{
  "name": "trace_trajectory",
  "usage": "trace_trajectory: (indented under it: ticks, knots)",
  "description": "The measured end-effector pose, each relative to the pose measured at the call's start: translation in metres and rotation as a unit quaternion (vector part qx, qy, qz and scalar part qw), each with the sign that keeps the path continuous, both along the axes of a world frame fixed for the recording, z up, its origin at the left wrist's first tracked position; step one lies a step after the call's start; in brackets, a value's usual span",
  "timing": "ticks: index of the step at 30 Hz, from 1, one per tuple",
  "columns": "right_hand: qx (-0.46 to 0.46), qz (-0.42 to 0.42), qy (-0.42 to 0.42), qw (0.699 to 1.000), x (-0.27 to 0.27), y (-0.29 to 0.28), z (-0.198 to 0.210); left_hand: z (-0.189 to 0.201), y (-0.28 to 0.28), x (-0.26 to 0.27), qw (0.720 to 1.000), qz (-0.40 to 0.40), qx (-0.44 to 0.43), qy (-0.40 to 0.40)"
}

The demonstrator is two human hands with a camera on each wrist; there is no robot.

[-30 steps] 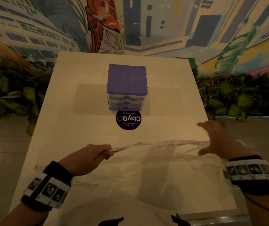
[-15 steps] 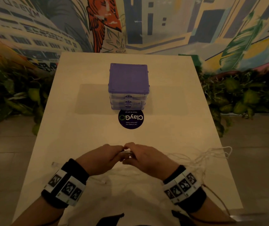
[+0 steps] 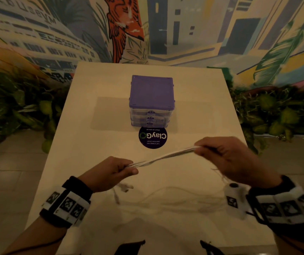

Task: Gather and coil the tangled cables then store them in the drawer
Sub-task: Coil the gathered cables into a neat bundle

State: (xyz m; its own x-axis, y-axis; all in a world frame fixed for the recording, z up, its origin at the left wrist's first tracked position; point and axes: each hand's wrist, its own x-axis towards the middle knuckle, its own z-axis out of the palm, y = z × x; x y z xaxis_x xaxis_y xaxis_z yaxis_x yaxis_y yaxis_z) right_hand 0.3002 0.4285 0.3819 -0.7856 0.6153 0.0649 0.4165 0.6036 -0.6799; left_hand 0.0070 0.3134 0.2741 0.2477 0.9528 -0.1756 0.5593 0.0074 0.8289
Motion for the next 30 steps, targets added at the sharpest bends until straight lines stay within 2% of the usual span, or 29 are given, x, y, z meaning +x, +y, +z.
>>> trace_trajectory:
  ticks: [5,9,11,13,14,15,18,20,22,25,27,30]
  knots:
    - [0.010,-0.141,0.053,0.989,0.043,0.017,0.007,0.002,0.000,0.001,0.996,0.026,-0.052,-0.060]
    - [-0.012,-0.204,0.049,0.978,0.063,0.030,-0.016,0.007,0.007,0.016,0.999,0.019,-0.002,-0.032]
    - [-0.032,-0.223,-0.003,0.974,0.070,0.037,-0.048,0.007,0.010,0.023,1.000,0.015,0.002,-0.014]
    - [-0.011,-0.225,-0.159,0.961,0.071,0.039,-0.079,0.005,0.012,0.029,1.000,-0.001,-0.010,0.015]
    - [0.031,-0.224,-0.233,0.946,0.067,0.037,-0.088,0.002,0.011,0.032,0.999,-0.011,-0.016,0.032]
    - [0.064,-0.205,-0.253,0.943,0.060,0.030,-0.096,0.000,0.011,0.035,0.998,-0.022,-0.021,0.046]
    - [0.063,-0.073,-0.107,0.990,0.003,-0.009,-0.092,-0.006,0.010,0.042,0.997,-0.034,-0.028,0.061]
    - [0.013,0.020,-0.124,0.992,-0.039,-0.039,-0.095,-0.007,0.011,0.045,0.997,-0.040,-0.023,0.058]
    - [-0.044,0.055,-0.175,0.982,-0.061,-0.053,-0.101,-0.005,0.011,0.042,0.997,-0.049,-0.011,0.062]
    - [-0.025,0.038,-0.241,0.970,-0.047,-0.040,-0.104,-0.006,0.007,0.025,0.998,-0.027,-0.011,0.062]
    - [-0.015,0.048,-0.245,0.968,-0.031,-0.027,-0.094,-0.010,0.004,0.012,0.998,-0.013,-0.023,0.064]
    - [0.006,0.087,-0.237,0.968,-0.016,-0.015,-0.072,-0.015,-0.002,0.012,0.995,-0.053,-0.034,0.072]
